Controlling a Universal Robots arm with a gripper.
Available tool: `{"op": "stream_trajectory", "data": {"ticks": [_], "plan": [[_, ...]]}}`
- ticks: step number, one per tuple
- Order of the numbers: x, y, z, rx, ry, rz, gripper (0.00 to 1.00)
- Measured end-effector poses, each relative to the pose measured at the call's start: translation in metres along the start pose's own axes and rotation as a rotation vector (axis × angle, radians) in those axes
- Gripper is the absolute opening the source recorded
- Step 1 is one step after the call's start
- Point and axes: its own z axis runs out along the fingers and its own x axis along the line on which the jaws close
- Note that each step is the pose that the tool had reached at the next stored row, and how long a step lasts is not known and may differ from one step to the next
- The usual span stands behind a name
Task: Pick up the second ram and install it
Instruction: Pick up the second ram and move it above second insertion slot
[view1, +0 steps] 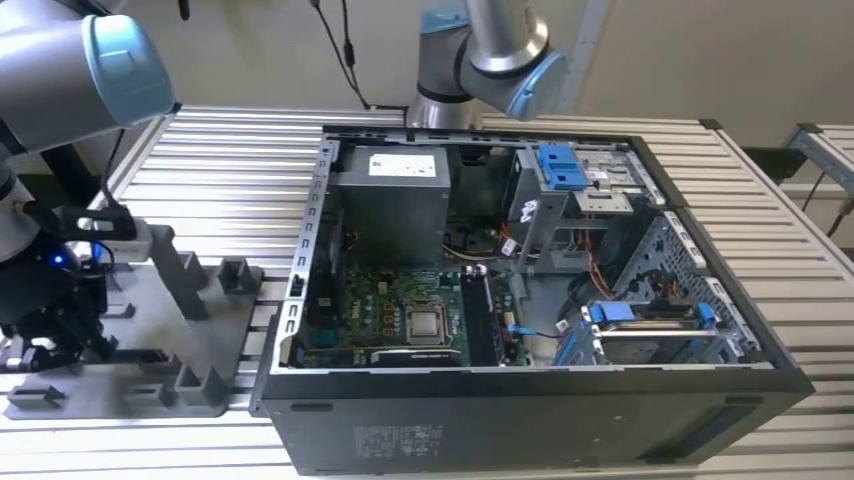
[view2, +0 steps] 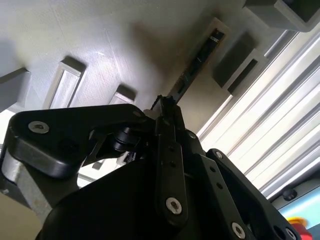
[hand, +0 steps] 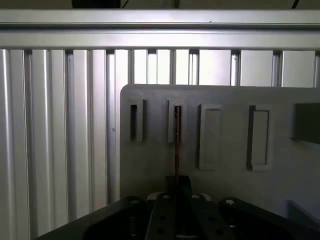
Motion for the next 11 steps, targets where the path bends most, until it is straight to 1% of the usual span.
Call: {"op": "stream_trajectory", "data": {"ticks": [7,11], "plan": [[0.0001,0.0,-0.01,0.0,0.0,0.0,0.14],[0.0002,0.0,-0.0136,0.0,0.0,0.0,0.14]]}}
